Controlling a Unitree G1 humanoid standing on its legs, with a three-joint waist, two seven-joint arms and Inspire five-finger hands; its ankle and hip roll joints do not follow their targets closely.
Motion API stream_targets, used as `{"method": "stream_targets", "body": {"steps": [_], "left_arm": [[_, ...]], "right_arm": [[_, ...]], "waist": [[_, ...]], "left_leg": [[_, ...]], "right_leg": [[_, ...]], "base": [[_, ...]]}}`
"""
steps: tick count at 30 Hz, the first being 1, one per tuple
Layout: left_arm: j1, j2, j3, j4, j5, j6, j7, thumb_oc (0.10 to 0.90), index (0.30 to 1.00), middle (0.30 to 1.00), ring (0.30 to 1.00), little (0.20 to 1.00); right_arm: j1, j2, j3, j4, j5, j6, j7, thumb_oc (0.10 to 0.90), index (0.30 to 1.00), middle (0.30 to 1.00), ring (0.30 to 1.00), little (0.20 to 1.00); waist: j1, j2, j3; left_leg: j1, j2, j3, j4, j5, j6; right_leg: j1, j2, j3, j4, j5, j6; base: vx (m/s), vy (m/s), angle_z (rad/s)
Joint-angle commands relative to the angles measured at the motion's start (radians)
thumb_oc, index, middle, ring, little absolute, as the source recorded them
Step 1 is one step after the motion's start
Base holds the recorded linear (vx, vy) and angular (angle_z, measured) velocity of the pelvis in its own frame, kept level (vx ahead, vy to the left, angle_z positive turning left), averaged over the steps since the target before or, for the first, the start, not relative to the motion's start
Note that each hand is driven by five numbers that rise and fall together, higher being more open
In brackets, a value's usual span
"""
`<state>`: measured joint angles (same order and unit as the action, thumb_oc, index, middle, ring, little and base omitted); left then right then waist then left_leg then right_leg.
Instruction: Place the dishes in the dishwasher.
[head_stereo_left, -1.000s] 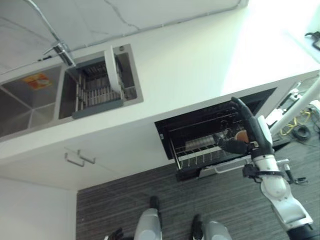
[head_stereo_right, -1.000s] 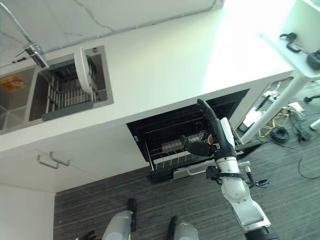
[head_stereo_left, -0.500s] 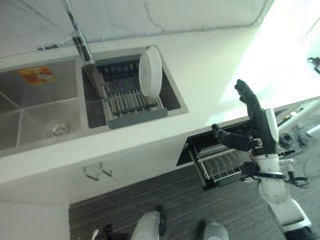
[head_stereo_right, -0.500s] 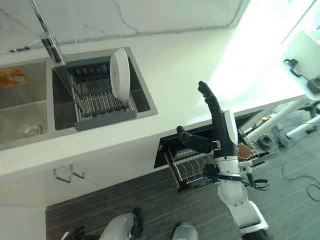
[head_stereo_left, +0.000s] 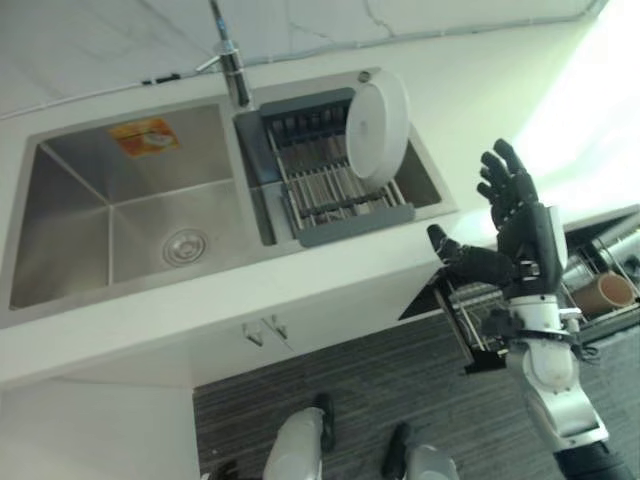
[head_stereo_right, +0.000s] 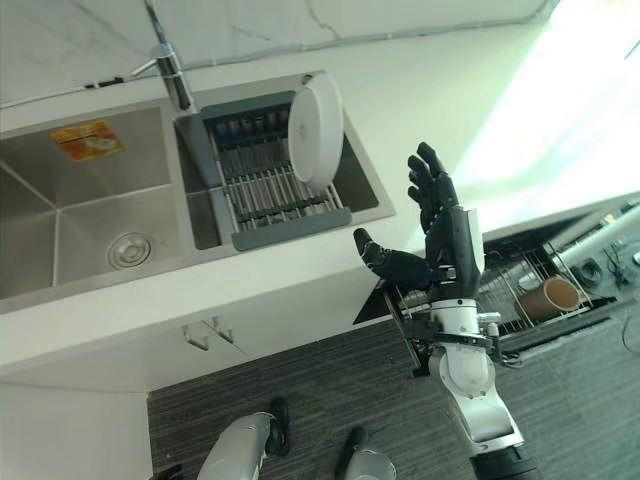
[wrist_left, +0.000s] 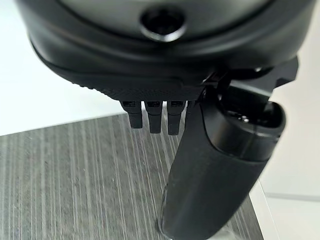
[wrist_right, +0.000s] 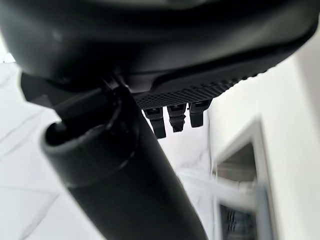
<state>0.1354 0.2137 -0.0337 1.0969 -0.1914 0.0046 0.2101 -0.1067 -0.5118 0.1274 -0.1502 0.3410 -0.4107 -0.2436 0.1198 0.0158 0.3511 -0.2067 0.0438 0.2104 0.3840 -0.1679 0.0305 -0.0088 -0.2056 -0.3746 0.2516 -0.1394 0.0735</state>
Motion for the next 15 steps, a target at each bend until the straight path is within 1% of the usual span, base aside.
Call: {"method": "stream_targets", "body": {"steps": [1,4,7,10,13,15], "left_arm": [[0.017,0.009,-0.01,0.007,0.016,-0.037,0.031,0.8,0.9,0.9,0.9,0.9],[0.017,0.008,-0.028,-0.004,0.034,-0.041,0.034,0.8,0.9,0.9,0.9,0.9],[0.02,0.007,-0.038,-0.006,0.046,-0.042,0.032,0.8,0.9,0.9,0.9,0.9],[0.02,0.008,-0.047,0.002,0.059,-0.042,0.033,0.8,0.9,0.9,0.9,0.9],[0.021,0.011,-0.054,0.012,0.058,-0.034,0.039,0.8,0.9,0.9,0.9,0.9],[0.02,0.019,-0.057,0.019,0.06,-0.027,0.04,0.8,0.9,0.9,0.9,0.9]], "right_arm": [[-0.164,-0.021,-0.067,-0.081,0.04,-0.121,-0.021,0.8,0.9,0.9,0.9,0.9],[-0.208,-0.015,-0.069,-0.091,0.033,-0.093,-0.058,0.8,0.9,0.9,0.9,0.9],[-0.234,-0.007,-0.066,-0.089,0.062,-0.075,-0.066,0.8,0.9,0.9,0.9,0.9],[-0.259,0.005,-0.062,-0.083,0.117,-0.036,-0.053,0.8,0.9,0.9,0.9,0.9],[-0.28,0.02,-0.054,-0.051,0.111,-0.031,-0.086,0.8,0.9,0.9,0.9,0.9],[-0.298,0.022,-0.061,-0.029,0.124,-0.015,-0.103,0.8,0.9,0.9,0.9,0.9]], "waist": [[0.01,0.011,-0.064],[0.023,0.017,-0.065],[0.032,0.019,-0.065],[0.037,0.019,-0.067],[0.041,0.017,-0.072],[0.044,0.013,-0.08]], "left_leg": [[0.059,0.032,-0.043,-0.084,0.006,-0.037],[0.047,0.026,-0.05,-0.084,0.008,-0.039],[0.041,0.024,-0.053,-0.084,0.007,-0.04],[0.044,0.021,-0.052,-0.084,0.004,-0.038],[0.053,0.02,-0.048,-0.084,-0.001,-0.035],[0.06,0.018,-0.049,-0.084,-0.006,-0.033]], "right_leg": [[-0.005,0.032,-0.018,0.048,-0.072,-0.002],[-0.02,0.021,-0.024,0.048,-0.065,0.004],[-0.03,0.011,-0.029,0.048,-0.059,0.009],[-0.034,0.003,-0.033,0.048,-0.053,0.014],[-0.033,-0.004,-0.035,0.048,-0.048,0.018],[-0.032,-0.007,-0.034,0.048,-0.047,0.02]], "base": [[0.07,0.036,0.19],[0.02,0.02,0.18],[-0.01,0.005,0.13],[0.02,-0.008,0.05],[0.06,-0.02,0.04],[0.1,-0.041,0.04]]}}
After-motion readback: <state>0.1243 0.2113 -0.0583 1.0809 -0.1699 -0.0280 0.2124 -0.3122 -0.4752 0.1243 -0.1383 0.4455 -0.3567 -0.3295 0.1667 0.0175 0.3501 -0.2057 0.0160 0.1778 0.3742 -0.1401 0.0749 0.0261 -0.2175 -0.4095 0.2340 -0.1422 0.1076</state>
